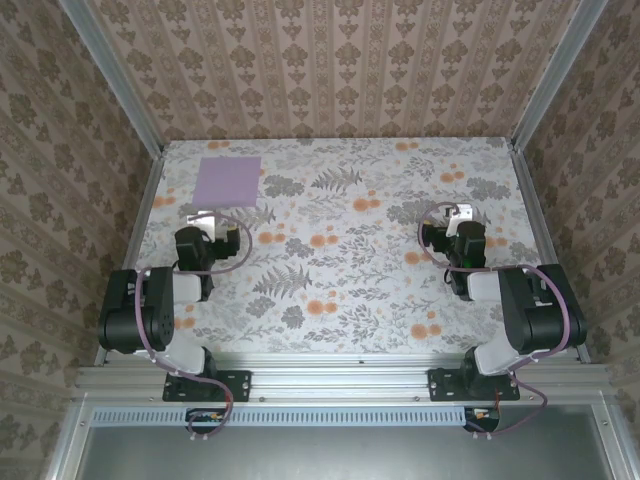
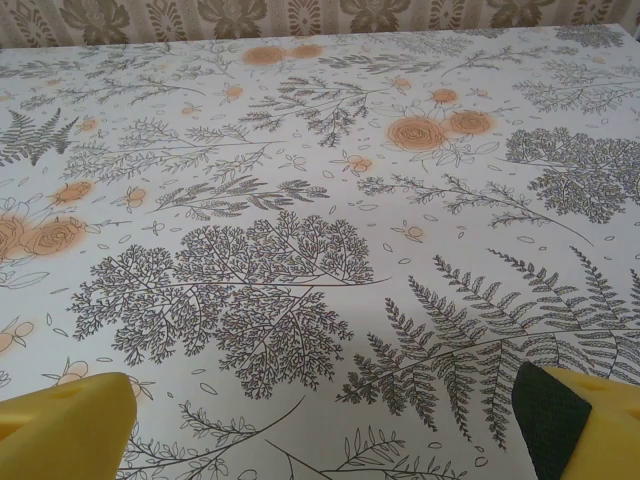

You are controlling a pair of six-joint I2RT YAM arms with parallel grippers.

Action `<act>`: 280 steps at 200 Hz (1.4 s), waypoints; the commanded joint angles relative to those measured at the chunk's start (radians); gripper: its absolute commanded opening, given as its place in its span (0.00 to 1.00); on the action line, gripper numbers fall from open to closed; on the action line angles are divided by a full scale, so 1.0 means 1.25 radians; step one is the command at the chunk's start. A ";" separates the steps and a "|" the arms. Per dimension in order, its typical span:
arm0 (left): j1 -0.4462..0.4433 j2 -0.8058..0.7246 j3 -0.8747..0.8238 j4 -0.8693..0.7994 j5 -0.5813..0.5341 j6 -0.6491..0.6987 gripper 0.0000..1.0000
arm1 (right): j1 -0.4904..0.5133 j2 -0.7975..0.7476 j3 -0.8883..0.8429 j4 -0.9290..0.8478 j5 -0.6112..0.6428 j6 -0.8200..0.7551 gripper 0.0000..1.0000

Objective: Fold a paper plane with a square sheet of paper (pick it up from the middle)
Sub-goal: Move the square sheet of paper to the center of the table.

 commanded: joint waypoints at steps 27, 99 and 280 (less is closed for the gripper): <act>0.002 -0.010 0.010 0.022 0.012 0.017 1.00 | 0.001 -0.005 0.003 0.023 0.000 -0.012 1.00; 0.003 -0.009 0.012 0.021 0.015 0.014 1.00 | -0.001 -0.004 0.005 0.020 -0.006 -0.008 1.00; -0.004 -0.171 0.473 -0.956 0.098 -0.225 1.00 | 0.150 -0.323 0.323 -0.688 -0.391 0.106 1.00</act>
